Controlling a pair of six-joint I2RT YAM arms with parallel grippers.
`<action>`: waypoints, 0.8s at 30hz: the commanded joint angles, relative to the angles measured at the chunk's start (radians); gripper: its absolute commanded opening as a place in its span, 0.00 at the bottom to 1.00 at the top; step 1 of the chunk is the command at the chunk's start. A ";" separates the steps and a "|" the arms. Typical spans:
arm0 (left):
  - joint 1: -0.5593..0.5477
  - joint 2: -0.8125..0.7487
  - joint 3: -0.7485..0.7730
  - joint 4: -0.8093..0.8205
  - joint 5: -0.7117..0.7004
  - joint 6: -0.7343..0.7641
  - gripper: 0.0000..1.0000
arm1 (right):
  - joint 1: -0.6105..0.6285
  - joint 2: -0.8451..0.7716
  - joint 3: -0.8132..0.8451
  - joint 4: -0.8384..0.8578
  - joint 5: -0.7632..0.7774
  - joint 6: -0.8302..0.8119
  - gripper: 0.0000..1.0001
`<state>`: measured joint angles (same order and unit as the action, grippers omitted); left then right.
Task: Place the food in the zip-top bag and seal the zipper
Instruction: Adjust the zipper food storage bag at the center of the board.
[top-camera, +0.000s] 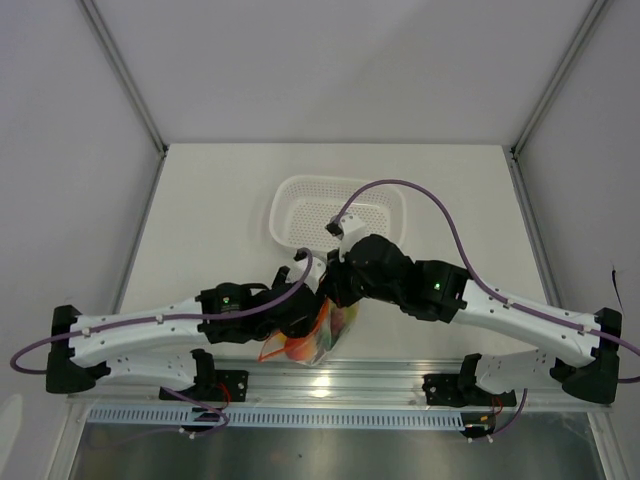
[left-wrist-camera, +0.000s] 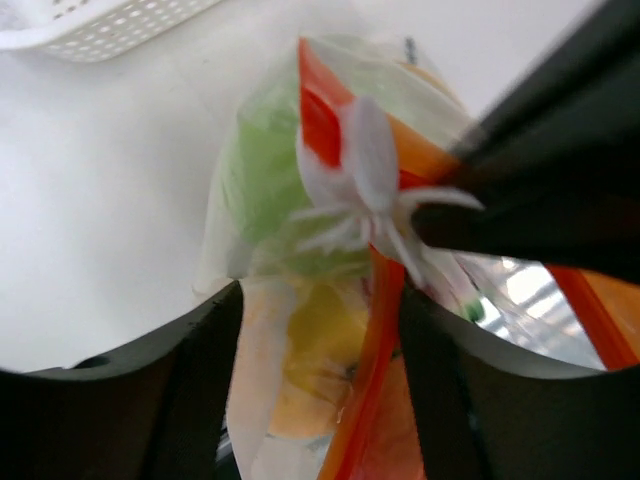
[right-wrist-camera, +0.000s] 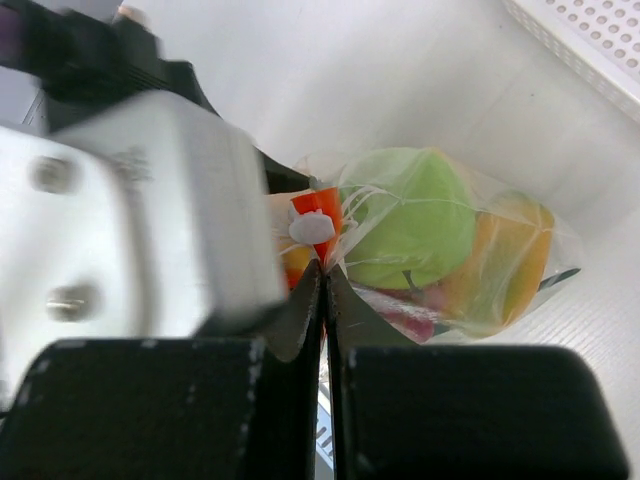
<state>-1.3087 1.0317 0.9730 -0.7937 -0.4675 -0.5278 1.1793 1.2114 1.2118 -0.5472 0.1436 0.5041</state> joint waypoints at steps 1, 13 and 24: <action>-0.024 0.057 0.052 -0.099 -0.158 -0.075 0.63 | -0.006 -0.041 0.015 0.084 0.001 0.014 0.00; -0.037 0.070 0.032 -0.142 -0.209 -0.135 0.29 | -0.040 -0.078 -0.029 0.089 -0.022 0.024 0.00; -0.035 0.030 0.130 -0.153 -0.178 -0.075 0.01 | -0.107 -0.082 -0.054 0.053 -0.091 -0.050 0.14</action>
<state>-1.3388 1.0927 1.0428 -0.9562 -0.6430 -0.6193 1.0962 1.1606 1.1477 -0.5251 0.0742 0.4858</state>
